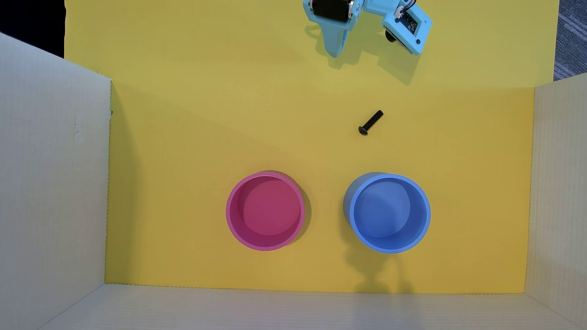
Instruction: Pick up the bolt and place it in the pink box
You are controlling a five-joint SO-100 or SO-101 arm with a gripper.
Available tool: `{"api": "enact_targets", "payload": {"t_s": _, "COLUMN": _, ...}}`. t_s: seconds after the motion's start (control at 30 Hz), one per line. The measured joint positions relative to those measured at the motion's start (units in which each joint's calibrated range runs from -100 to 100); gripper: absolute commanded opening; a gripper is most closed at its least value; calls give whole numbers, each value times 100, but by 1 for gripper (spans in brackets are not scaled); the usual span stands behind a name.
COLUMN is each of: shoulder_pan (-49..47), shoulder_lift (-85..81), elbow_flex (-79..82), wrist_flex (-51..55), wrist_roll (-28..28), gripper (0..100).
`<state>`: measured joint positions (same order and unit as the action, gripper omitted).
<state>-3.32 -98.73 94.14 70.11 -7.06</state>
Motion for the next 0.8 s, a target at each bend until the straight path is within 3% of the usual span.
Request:
{"api": "enact_targets", "payload": {"t_s": 0.13, "shoulder_pan": -401, "shoulder_lift": -8, "elbow_flex": 0, "wrist_flex": -9, "wrist_roll": 181, "gripper": 1}}
{"api": "enact_targets", "payload": {"t_s": 0.8, "shoulder_pan": -459, "shoulder_lift": -8, "elbow_flex": 0, "wrist_flex": -77, "wrist_roll": 195, "gripper": 1}}
